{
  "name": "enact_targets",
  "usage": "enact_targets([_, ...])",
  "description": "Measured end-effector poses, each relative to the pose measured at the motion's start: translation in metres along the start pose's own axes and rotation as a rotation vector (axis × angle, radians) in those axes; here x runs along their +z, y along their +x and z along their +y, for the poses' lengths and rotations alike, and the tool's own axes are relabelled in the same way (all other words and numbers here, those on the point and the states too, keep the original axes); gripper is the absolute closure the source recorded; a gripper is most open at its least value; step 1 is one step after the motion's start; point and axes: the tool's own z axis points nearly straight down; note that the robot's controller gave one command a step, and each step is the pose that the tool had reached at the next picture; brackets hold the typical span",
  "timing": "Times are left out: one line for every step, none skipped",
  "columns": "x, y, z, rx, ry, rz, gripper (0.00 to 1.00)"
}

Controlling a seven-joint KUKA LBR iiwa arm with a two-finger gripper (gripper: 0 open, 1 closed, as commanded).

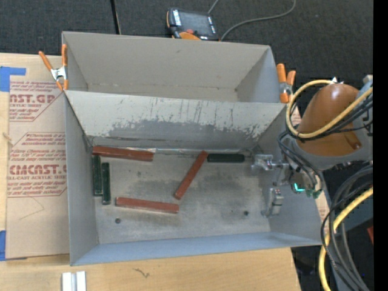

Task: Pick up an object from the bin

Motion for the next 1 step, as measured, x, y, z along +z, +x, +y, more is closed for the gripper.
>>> enact_targets([-0.0413, 0.0130, 0.0986, 0.140, -0.003, -0.009, 0.00])
